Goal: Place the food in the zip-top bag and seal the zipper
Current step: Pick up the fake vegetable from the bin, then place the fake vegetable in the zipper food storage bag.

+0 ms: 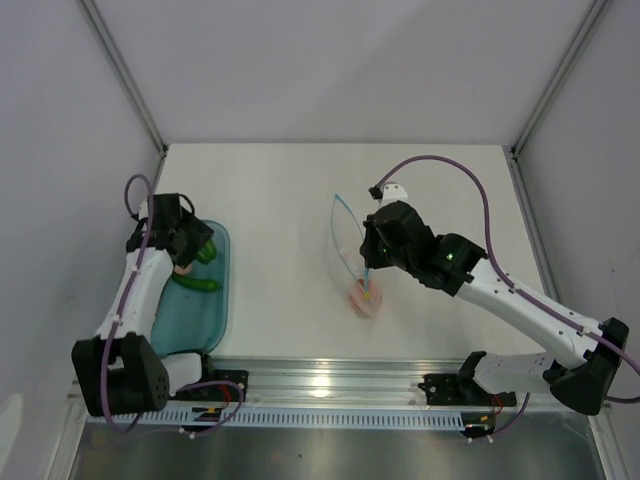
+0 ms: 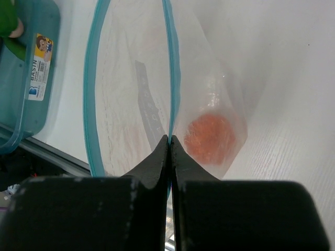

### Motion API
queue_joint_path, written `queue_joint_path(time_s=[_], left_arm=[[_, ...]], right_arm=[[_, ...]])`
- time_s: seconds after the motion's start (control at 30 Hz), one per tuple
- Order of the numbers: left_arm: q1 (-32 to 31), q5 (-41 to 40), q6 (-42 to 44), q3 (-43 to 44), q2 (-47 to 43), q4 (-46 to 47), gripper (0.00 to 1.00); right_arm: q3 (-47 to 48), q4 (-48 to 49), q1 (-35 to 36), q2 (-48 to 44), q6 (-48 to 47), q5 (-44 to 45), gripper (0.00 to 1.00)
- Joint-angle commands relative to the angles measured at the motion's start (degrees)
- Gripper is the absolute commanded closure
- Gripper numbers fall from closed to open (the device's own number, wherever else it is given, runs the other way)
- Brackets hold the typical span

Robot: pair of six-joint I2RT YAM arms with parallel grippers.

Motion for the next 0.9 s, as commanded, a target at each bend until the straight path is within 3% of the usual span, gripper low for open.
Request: queue_joint_path(time_s=[0.0,0.13,0.27,0.4,0.53,0.63,0.73,0.87], left_arm=[[0.57,4.06,2.68,1.16,-7.97,-2.99,0.97],[0.48,12.67,3.65,1.78,-16.76,-2.73,0.99],[-0.56,26.38,0.68,0.21,-24.49,6.37,0.99],[-5.13,41.05,-3.9,0.02,-24.34,16.65,0.99],[-17.41,43.11,-3.47,3.79,-21.0,23.72,0.99],[-22.7,44.59,-4.6,3.37,-18.37,32.81,0.99],[-26.04,46.01,-7.06,1.61,-16.09,40.67,0.99],[-29.04,44.69,-8.29,1.35,-13.01,42.79,0.99]], right_arm=[[0.8,1.06,-0.09,0.91,-0.32,0.31,1.0],[1.68,0.88,-0.09,1.43,-0.32,0.66,1.0],[3.26,0.71,0.35,2.57,-0.5,0.66,1.0],[4.14,1.14,1.49,4.59,-0.06,0.66,1.0],[4.58,1.58,2.63,6.27,0.29,0.75,1.0],[4.76,1.85,3.07,6.71,0.65,0.75,1.0],[4.76,1.94,3.42,6.53,1.08,0.32,1.0],[4.58,2.11,3.86,5.92,1.52,-0.13,1.0]])
